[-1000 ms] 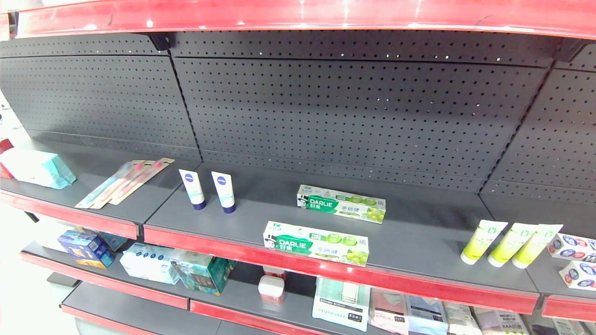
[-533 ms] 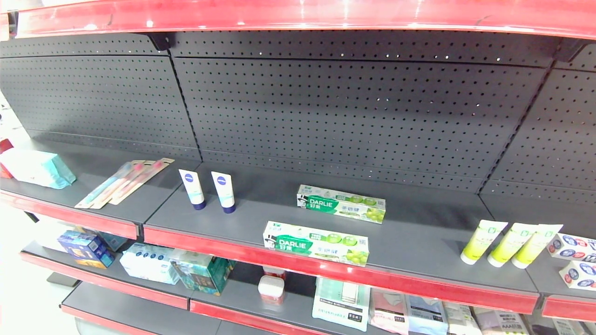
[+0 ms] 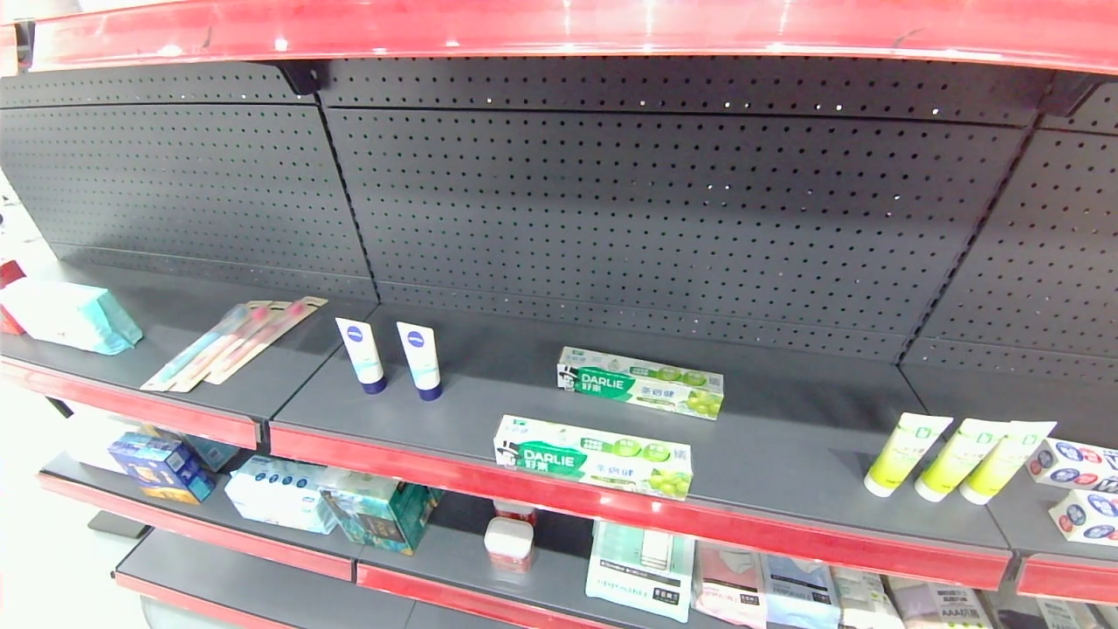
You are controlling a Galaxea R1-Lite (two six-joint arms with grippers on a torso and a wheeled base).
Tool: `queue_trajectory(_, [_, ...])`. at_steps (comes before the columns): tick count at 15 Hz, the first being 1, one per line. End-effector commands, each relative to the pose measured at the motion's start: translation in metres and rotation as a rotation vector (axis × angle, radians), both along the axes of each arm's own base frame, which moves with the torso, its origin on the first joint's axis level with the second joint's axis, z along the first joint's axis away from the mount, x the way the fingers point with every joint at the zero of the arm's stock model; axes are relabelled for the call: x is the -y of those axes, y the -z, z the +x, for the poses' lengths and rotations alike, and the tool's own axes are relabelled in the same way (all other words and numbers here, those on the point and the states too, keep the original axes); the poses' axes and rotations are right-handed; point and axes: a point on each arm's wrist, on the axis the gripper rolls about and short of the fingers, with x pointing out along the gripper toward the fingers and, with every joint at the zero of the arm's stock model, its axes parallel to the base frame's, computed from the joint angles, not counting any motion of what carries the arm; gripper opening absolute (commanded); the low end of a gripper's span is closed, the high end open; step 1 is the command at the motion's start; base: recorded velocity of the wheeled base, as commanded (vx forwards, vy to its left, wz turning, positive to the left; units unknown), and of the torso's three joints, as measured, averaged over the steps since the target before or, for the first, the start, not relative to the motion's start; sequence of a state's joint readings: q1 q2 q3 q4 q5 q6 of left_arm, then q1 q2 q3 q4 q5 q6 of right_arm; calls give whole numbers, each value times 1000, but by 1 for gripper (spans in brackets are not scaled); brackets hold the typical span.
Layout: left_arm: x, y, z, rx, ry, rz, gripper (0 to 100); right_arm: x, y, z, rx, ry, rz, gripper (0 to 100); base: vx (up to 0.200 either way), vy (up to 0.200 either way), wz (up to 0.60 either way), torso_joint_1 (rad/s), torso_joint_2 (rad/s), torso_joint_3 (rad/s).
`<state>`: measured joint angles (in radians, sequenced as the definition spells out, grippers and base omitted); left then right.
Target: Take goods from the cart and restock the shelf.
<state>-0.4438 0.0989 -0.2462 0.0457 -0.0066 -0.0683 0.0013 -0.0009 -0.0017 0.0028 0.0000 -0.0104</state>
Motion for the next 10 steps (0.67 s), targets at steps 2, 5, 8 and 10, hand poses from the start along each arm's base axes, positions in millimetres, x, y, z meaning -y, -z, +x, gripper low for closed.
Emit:
queue_trajectory(2, [5, -32, 14, -199, -88, 26, 100, 0, 0, 0, -3, 0, 1, 100, 0, 0, 0, 0, 0, 0])
queue_trajectory(5, [15, -31, 40, -366, -166, 79, 100, 0, 0, 0, -3, 0, 1, 100, 0, 0, 0, 0, 0, 0])
queue_trajectory(8, [30, -40, 83, -447, -316, 79, 100, 0, 0, 0, -3, 1, 6, 100, 0, 0, 0, 0, 0, 0])
queue_trajectory(10, [33, -42, 108, -463, -390, 72, 100, 0, 0, 0, -3, 0, 7, 100, 0, 0, 0, 0, 0, 0])
